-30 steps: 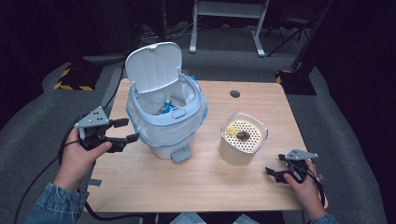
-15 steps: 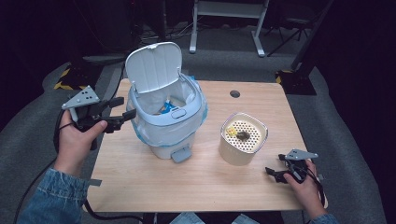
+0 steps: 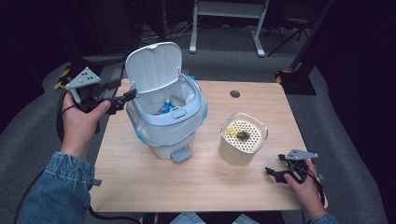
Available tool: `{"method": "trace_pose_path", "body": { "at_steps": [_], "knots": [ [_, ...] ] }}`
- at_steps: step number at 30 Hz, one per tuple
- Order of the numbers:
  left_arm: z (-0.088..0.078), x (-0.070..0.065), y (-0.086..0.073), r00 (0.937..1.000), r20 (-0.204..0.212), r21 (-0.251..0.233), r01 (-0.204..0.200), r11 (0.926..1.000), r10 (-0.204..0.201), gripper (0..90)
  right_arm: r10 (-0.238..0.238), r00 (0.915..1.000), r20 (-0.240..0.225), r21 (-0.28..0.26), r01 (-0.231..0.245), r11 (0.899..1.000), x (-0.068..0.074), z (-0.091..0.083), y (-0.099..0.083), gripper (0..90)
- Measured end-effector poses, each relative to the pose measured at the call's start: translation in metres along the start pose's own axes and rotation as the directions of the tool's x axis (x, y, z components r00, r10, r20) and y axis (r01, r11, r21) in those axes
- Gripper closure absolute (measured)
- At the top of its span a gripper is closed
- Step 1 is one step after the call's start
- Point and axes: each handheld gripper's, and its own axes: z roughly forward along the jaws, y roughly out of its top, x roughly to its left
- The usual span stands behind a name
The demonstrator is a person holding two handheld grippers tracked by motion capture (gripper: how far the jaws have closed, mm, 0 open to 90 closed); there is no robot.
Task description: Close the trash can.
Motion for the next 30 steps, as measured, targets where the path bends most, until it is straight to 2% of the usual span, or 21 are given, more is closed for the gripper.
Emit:
{"method": "trace_pose_path", "body": {
  "at_steps": [5,9,12,17,21,30],
  "knots": [
    [0.011,0.004,0.010,0.9995,-0.031,0.008,-0.010,0.9999,0.010,30.3,0.000,1.0000,0.000,0.000,0.000,1.000,0.000,0.000,0.000,12.8],
    [0.018,0.006,0.017,0.9992,-0.038,0.000,-0.013,0.9999,0.013,30.3,0.000,1.0000,0.000,0.000,0.000,1.000,0.000,0.000,0.000,12.8],
    [0.021,0.006,0.020,0.9997,-0.023,-0.016,-0.011,0.9998,0.010,30.6,0.000,1.0000,0.000,0.000,0.000,1.000,0.000,0.000,0.000,12.8],
    [0.022,0.002,0.024,0.9994,0.029,-0.037,-0.016,0.9992,0.017,33.8,0.000,1.0000,0.000,0.000,0.000,1.000,0.000,0.000,0.000,12.8],
    [0.021,-0.003,0.026,0.9991,0.021,-0.016,-0.038,0.9992,0.038,31.4,0.000,1.0000,0.000,0.000,0.000,1.000,0.000,0.000,0.000,12.8],
    [0.015,-0.016,0.026,0.9967,0.061,-0.001,-0.054,0.9986,0.054,31.3,0.000,1.0000,0.000,0.000,0.000,1.000,0.000,0.000,0.000,12.8]
  ]
}}
